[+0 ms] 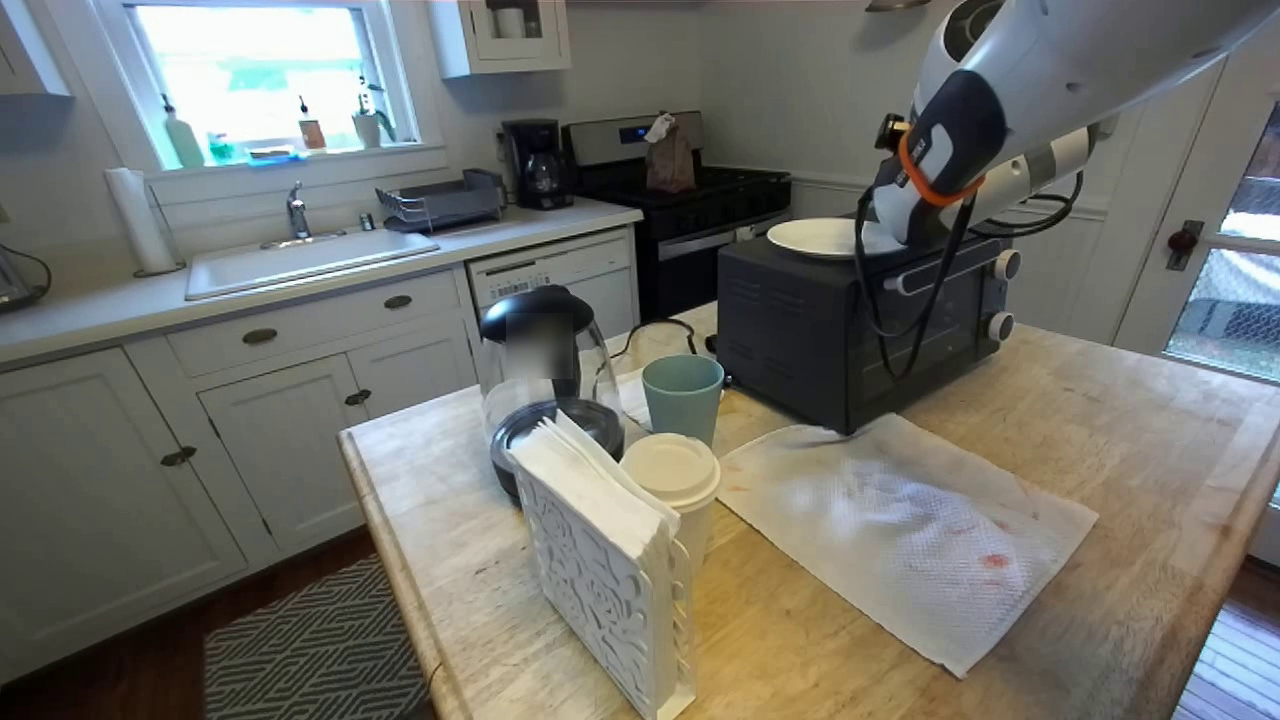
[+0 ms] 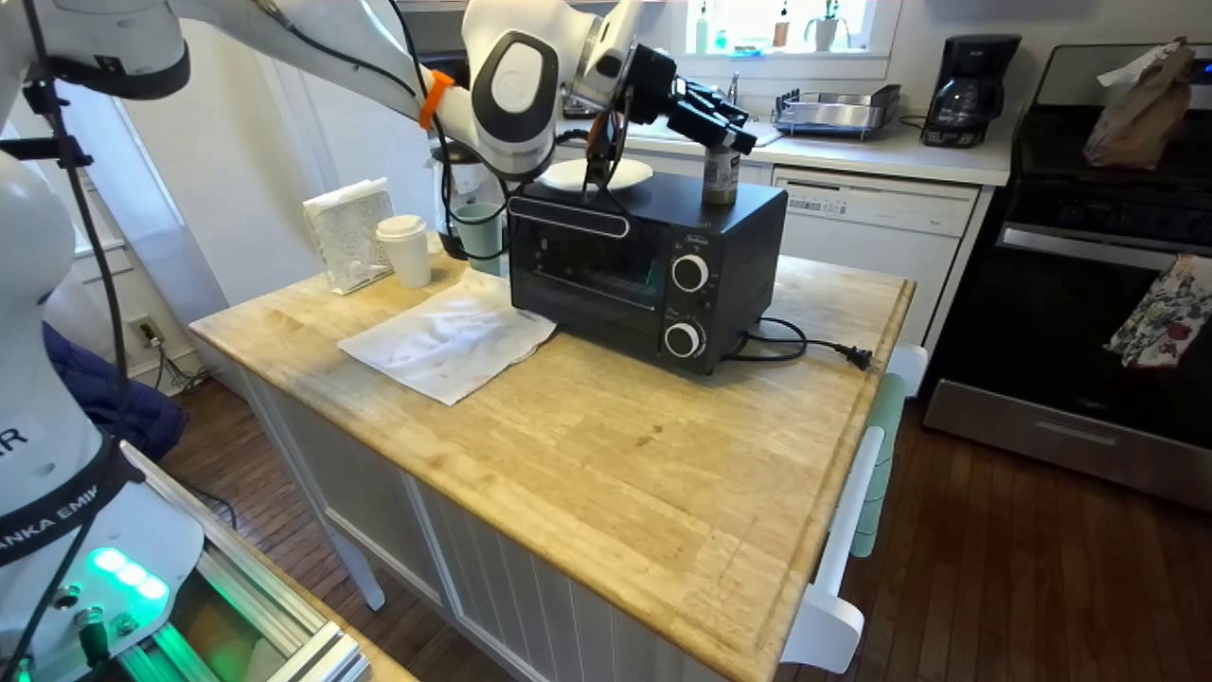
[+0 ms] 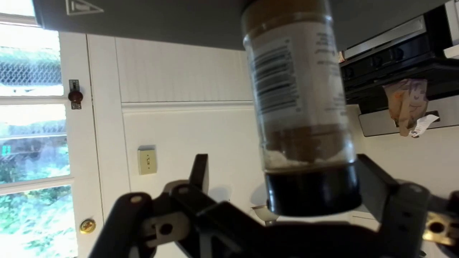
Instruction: Put the bottle on the microwave in an upright position
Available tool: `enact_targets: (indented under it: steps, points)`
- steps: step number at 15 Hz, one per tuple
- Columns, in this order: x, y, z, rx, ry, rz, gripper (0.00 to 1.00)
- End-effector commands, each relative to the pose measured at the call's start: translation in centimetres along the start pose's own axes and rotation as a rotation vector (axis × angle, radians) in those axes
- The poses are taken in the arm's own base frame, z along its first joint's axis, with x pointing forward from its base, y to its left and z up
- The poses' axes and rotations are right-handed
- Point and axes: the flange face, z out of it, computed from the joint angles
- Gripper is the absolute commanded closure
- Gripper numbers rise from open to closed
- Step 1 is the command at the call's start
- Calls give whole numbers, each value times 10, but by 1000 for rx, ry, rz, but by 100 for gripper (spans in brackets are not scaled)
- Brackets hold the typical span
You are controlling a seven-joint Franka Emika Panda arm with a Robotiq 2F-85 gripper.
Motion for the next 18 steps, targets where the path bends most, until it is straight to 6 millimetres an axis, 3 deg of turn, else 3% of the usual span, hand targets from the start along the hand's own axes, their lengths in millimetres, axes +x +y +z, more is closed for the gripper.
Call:
enact_targets:
  steps: [1, 7, 18]
  points:
    - [20, -3, -1, 6, -10, -23, 0]
    - [43, -2, -7, 27, -49, -55, 0]
    - [66, 6, -29, 85, -261, -151, 0]
